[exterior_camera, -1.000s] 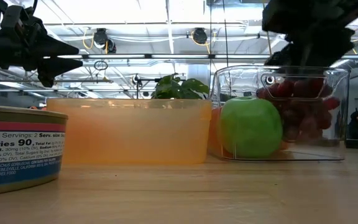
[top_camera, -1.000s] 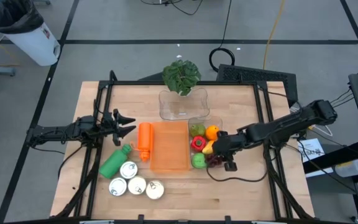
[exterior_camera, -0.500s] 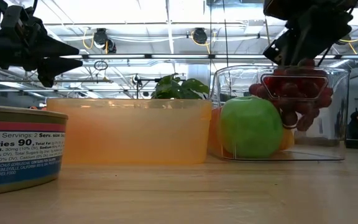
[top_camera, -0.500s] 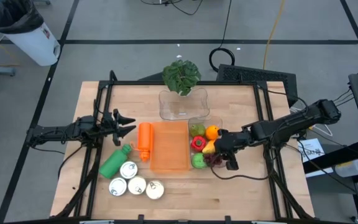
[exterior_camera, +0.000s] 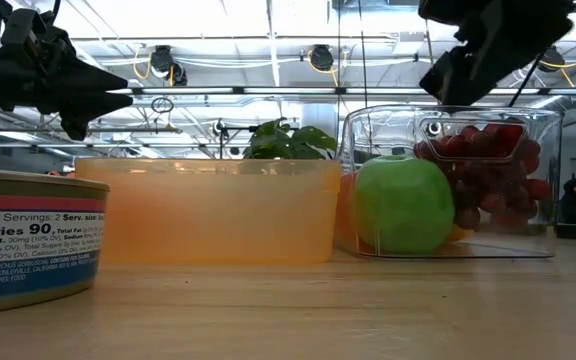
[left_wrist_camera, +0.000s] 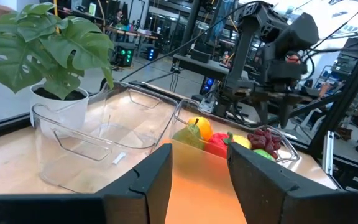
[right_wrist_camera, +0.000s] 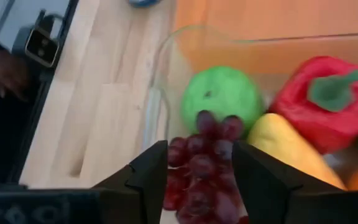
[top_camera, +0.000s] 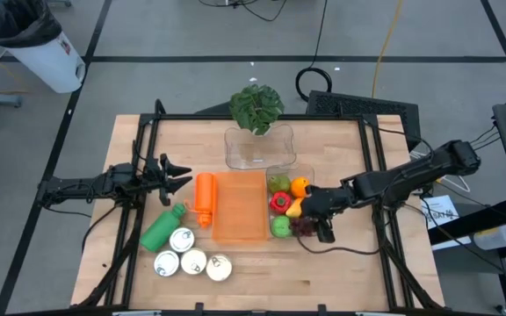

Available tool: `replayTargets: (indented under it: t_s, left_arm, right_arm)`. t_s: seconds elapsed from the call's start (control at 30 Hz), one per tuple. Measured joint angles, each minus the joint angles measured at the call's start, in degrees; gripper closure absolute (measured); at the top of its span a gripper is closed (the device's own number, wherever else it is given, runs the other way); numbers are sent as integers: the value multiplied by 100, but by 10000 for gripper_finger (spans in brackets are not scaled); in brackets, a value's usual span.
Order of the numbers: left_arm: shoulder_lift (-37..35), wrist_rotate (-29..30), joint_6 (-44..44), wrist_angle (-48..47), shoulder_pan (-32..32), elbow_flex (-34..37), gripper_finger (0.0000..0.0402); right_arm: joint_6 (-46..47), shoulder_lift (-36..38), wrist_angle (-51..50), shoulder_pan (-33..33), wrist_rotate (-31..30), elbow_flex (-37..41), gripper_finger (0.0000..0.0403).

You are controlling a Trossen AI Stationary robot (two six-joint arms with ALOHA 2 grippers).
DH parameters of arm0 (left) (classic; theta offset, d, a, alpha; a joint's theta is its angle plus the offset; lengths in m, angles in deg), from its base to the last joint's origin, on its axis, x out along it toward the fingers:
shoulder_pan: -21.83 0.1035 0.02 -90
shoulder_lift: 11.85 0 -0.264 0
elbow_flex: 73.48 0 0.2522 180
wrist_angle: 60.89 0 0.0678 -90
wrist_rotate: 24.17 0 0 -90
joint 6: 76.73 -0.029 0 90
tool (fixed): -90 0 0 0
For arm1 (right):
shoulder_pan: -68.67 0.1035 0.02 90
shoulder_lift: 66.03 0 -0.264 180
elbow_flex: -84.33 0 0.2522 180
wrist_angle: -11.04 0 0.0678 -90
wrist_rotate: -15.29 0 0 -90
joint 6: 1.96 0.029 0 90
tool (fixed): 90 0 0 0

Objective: Pick & Place Food Item
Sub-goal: Put the red grapes into the bottom transparent bin

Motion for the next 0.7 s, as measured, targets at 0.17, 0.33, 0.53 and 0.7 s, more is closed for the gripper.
replayTargets:
  t_s: [0.17,0.33,0.53,0.7]
  left_arm:
    - [-1,0,0,2,0,0,224]
    - [1,0,0,0,0,0,210]
    - [2,0,0,0,1,0,196]
    - [0,0,0,0,2,0,193]
  right_arm:
    - [-96,-184,-66,21,0,2,279]
    - [-135,-202,-192,21,4,2,363]
    - [-199,-205,-260,58,3,2,390]
    - [-223,-333,-252,59,16,64,401]
